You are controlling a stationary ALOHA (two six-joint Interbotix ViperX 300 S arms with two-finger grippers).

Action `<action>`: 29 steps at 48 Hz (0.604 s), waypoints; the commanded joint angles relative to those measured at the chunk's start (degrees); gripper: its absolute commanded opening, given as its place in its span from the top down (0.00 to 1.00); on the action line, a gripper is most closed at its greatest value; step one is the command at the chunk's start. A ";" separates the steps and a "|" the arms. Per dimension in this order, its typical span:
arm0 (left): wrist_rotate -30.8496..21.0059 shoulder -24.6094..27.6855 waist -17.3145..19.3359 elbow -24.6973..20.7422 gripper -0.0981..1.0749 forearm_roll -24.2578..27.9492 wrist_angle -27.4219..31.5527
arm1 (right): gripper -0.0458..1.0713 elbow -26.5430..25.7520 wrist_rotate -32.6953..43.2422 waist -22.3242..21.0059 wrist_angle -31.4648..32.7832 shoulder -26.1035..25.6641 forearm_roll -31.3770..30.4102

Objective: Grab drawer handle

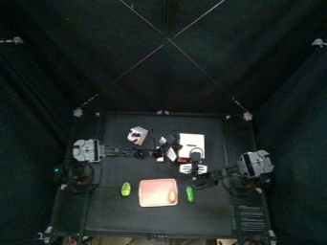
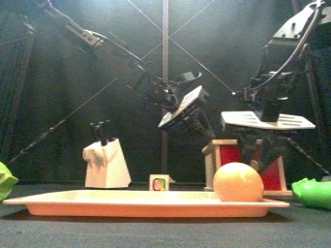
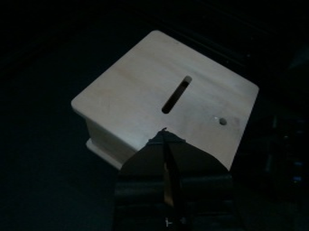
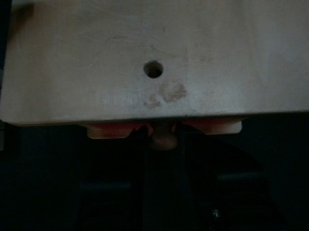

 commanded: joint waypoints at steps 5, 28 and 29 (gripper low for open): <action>0.00 0.53 0.35 -1.85 0.66 -0.62 0.00 | 0.63 0.09 0.09 -0.26 0.00 -1.49 0.44; 0.18 1.49 1.67 -0.53 0.66 -5.19 -0.44 | 0.63 0.00 0.09 -0.26 -0.18 -1.49 0.18; 0.18 1.49 1.76 -0.53 0.66 -5.10 -0.35 | 0.63 -0.09 0.09 -0.26 -0.18 -1.49 0.18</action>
